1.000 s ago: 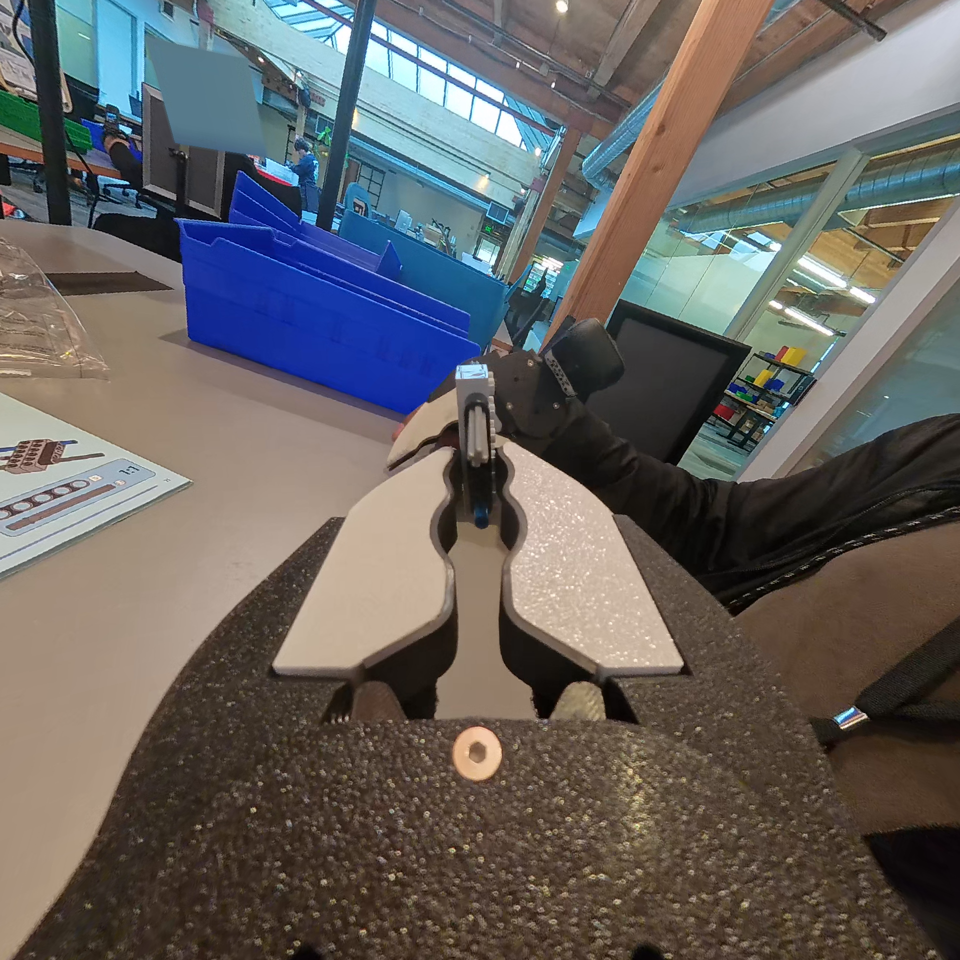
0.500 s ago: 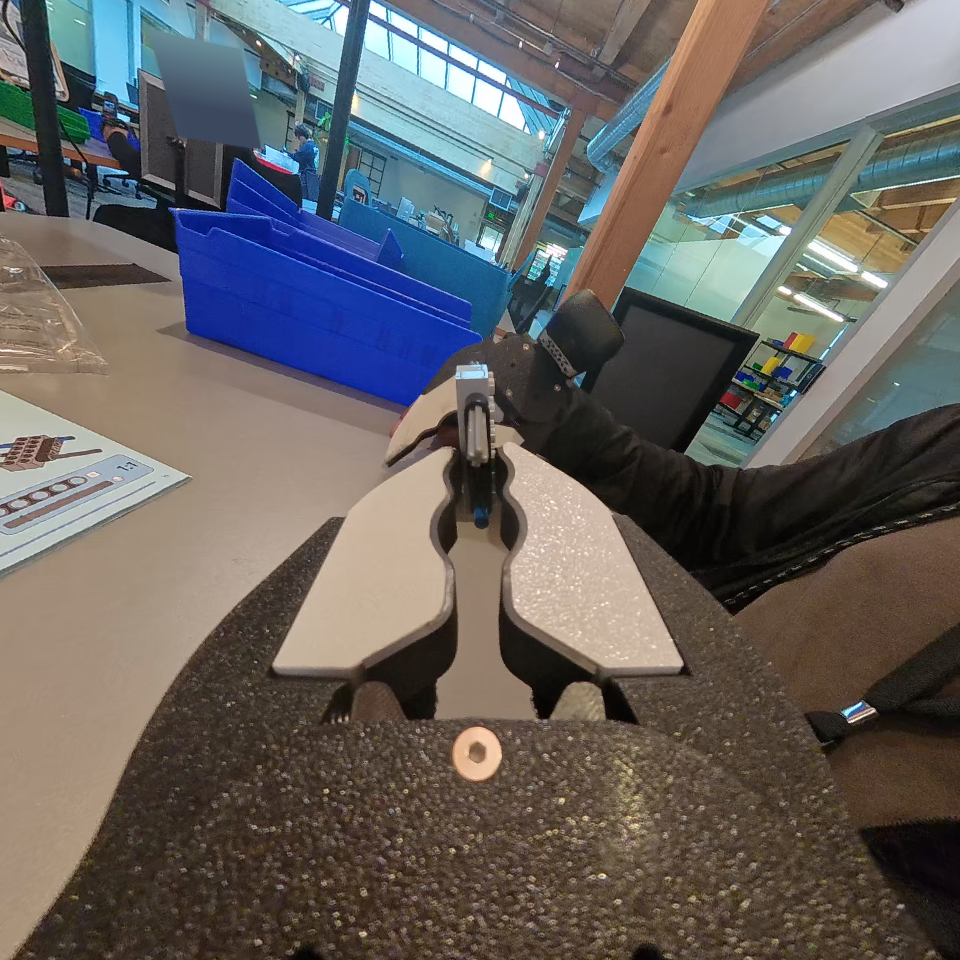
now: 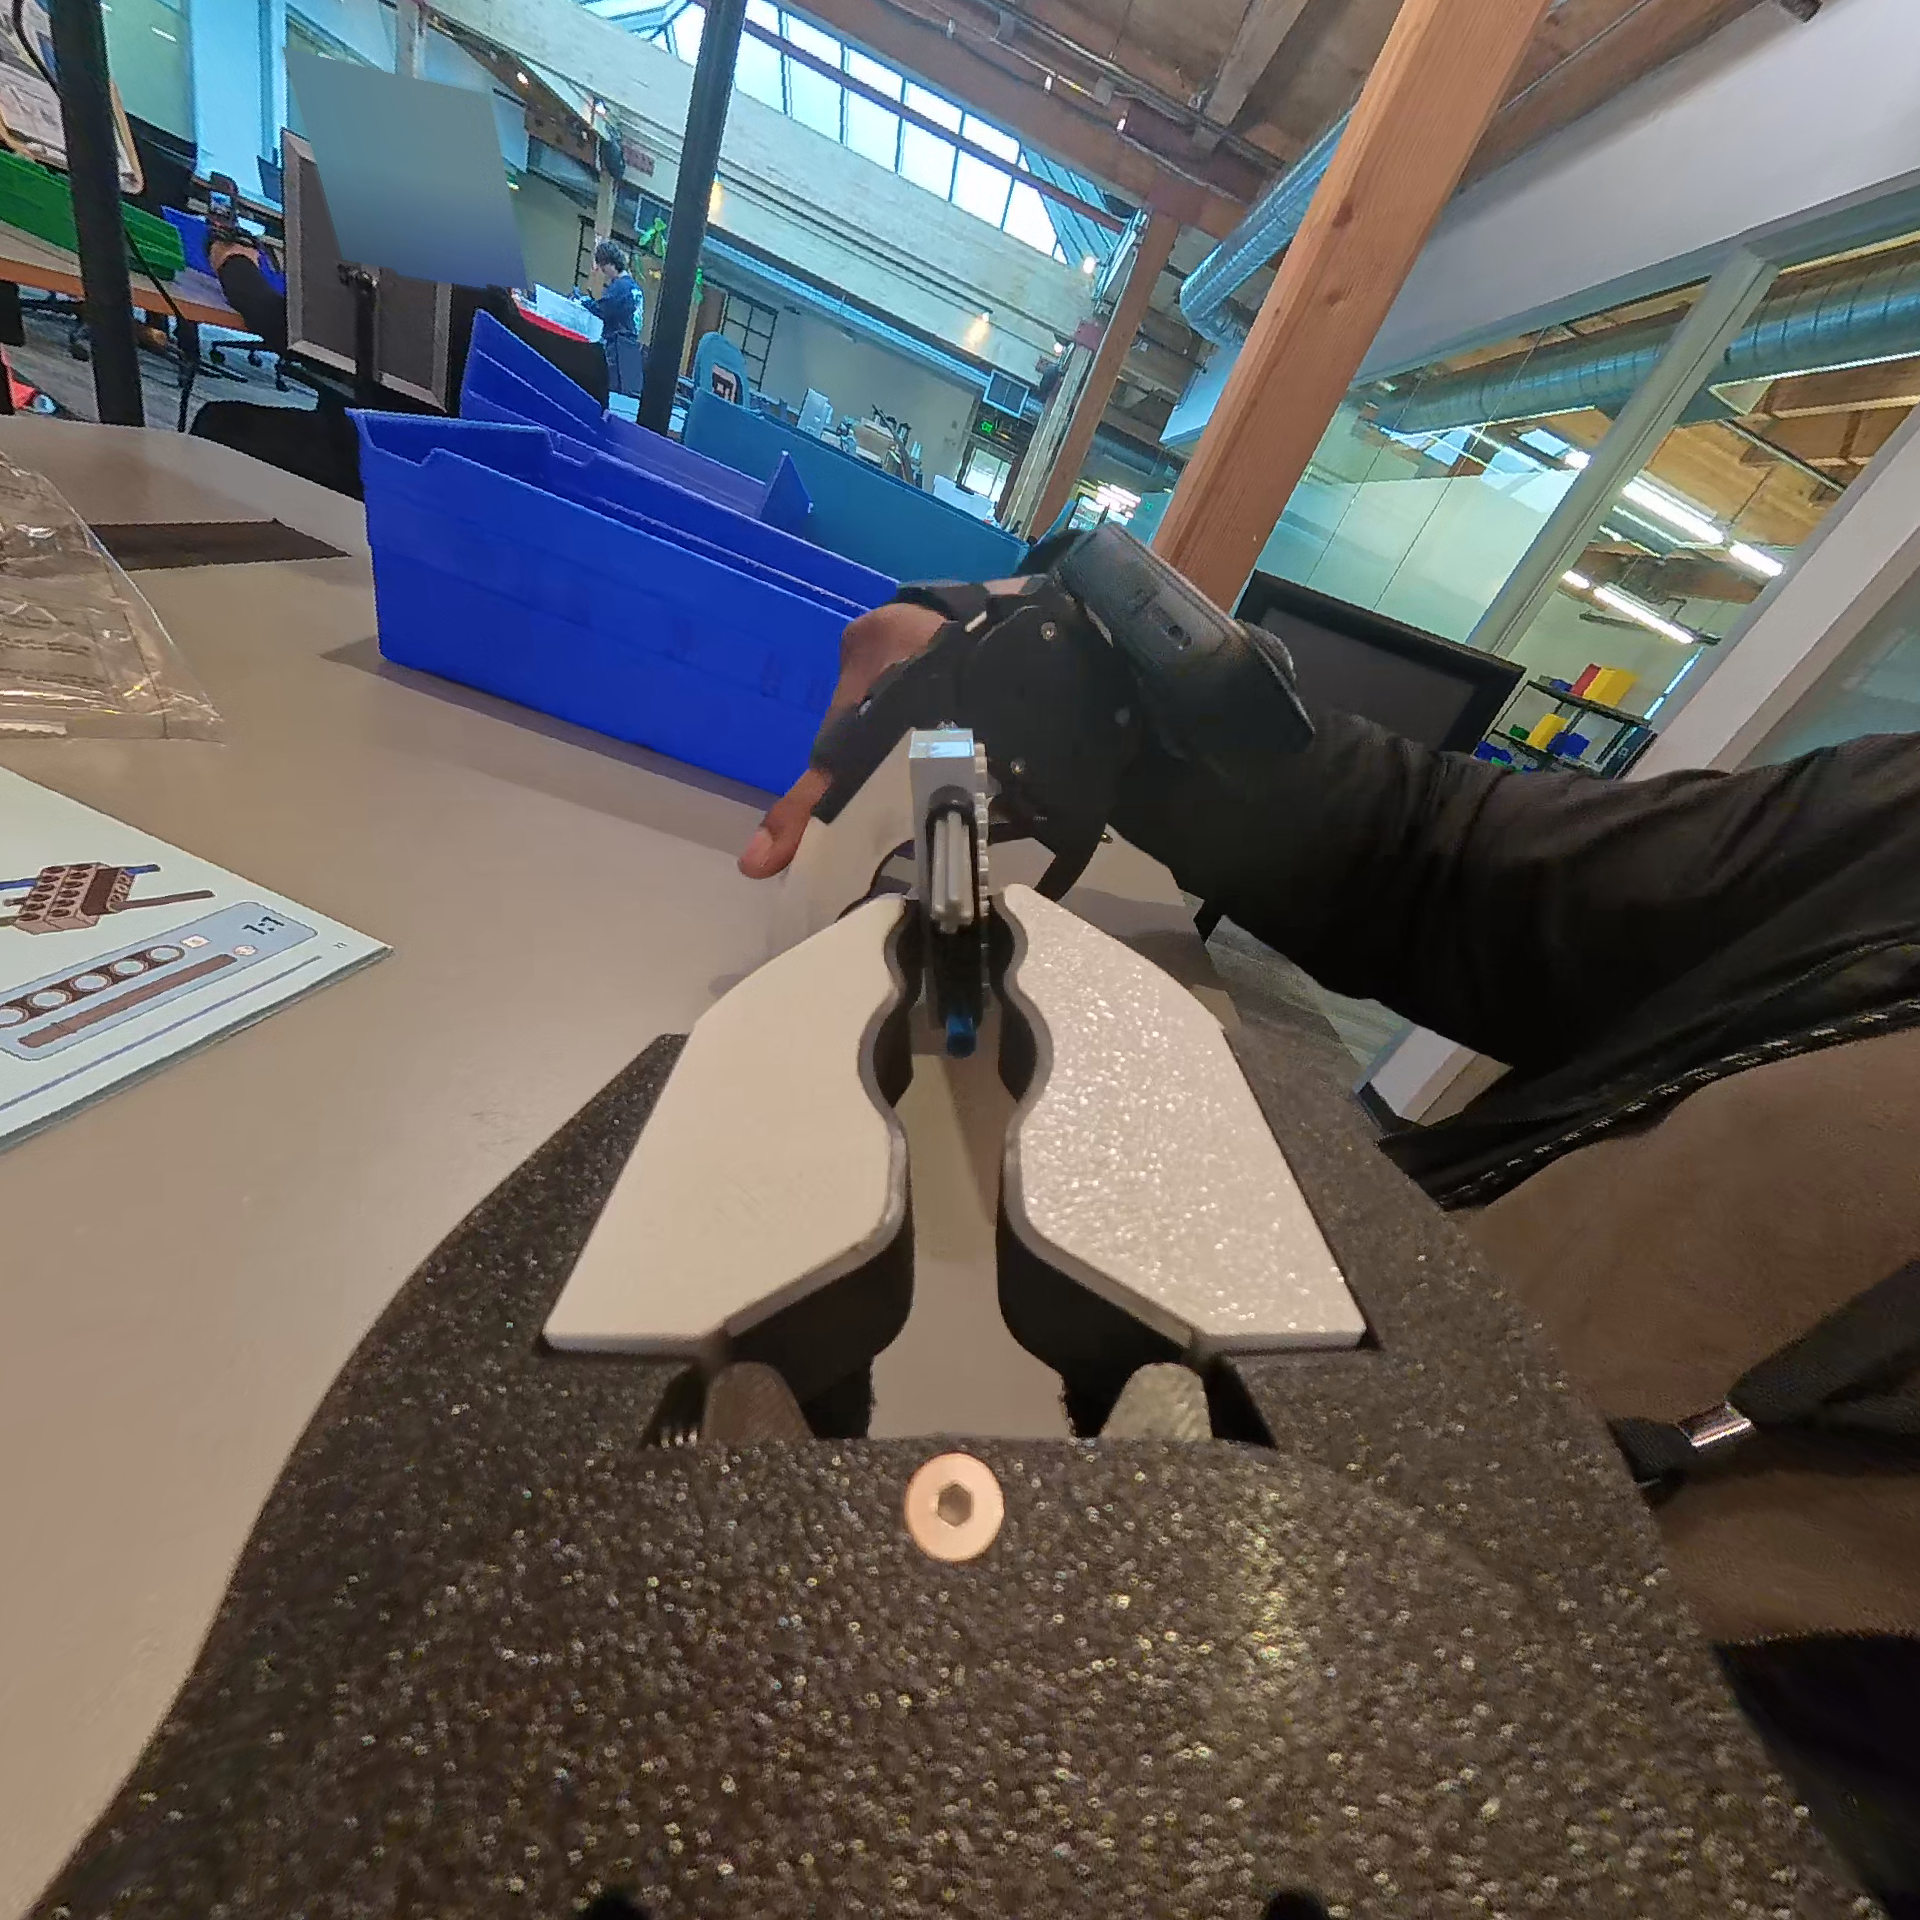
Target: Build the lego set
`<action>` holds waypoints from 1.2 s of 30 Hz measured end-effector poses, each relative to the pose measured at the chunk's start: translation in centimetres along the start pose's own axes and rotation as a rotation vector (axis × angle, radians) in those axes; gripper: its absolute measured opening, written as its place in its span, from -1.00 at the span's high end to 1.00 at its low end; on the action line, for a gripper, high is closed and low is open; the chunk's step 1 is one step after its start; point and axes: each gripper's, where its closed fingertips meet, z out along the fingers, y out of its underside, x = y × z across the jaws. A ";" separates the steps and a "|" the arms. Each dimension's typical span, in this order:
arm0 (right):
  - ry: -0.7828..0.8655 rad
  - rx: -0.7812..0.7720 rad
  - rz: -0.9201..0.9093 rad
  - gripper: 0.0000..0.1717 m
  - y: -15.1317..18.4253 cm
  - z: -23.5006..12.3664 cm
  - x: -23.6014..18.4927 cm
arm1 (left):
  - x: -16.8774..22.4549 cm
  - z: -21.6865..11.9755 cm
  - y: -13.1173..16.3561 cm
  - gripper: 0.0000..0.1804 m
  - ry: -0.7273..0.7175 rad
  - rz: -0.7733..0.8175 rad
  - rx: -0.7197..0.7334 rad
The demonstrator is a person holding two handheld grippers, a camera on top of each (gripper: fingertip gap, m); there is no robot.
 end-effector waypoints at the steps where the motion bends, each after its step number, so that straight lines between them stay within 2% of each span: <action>1: -0.019 -0.009 0.000 0.61 -0.1 0.2 0.0 | 0.0 0.0 0.0 0.87 -0.002 0.001 -0.002; 4: -0.084 -0.034 0.067 0.89 -0.3 0.7 -0.3 | -0.1 -0.1 0.0 0.87 -0.010 0.002 -0.002; 6: -0.089 -0.049 0.125 0.90 -0.2 0.8 0.0 | -0.1 -0.1 0.0 0.87 -0.014 0.006 -0.005; 8: 0.044 -0.072 0.140 0.90 0.2 0.9 1.6 | -0.2 -0.2 -0.1 0.87 -0.019 0.009 -0.005; 10: 0.253 0.016 0.166 0.90 -0.5 0.2 3.8 | -0.2 -0.2 -0.1 0.87 -0.023 0.009 -0.002; 11: 0.317 0.102 0.210 0.88 -1.4 -0.5 4.2 | -0.2 -0.2 -0.1 0.87 -0.025 0.010 -0.001; 13: 0.380 0.267 0.294 0.69 -3.1 -1.8 3.8 | -0.3 -0.2 -0.2 0.87 -0.029 0.010 0.002; 17: 0.461 0.331 0.329 0.53 -3.9 -3.3 2.3 | -0.5 -0.2 -0.2 0.87 -0.034 -0.001 0.008; 23: 0.403 0.264 0.324 0.54 -3.6 -1.6 1.9 | -1.0 -0.5 -0.7 0.87 -0.079 0.015 0.042; 26: 0.335 0.209 0.291 0.55 -3.8 -0.3 2.1 | -1.4 -0.9 -1.0 0.87 -0.093 0.006 0.057; 32: 0.166 0.228 0.222 0.61 -6.2 1.3 2.3 | -1.9 -1.1 -1.1 0.87 -0.107 -0.011 0.064; 36: 0.047 0.199 0.263 0.62 -6.3 2.7 2.9 | -2.1 -1.3 -1.3 0.87 -0.117 -0.012 0.069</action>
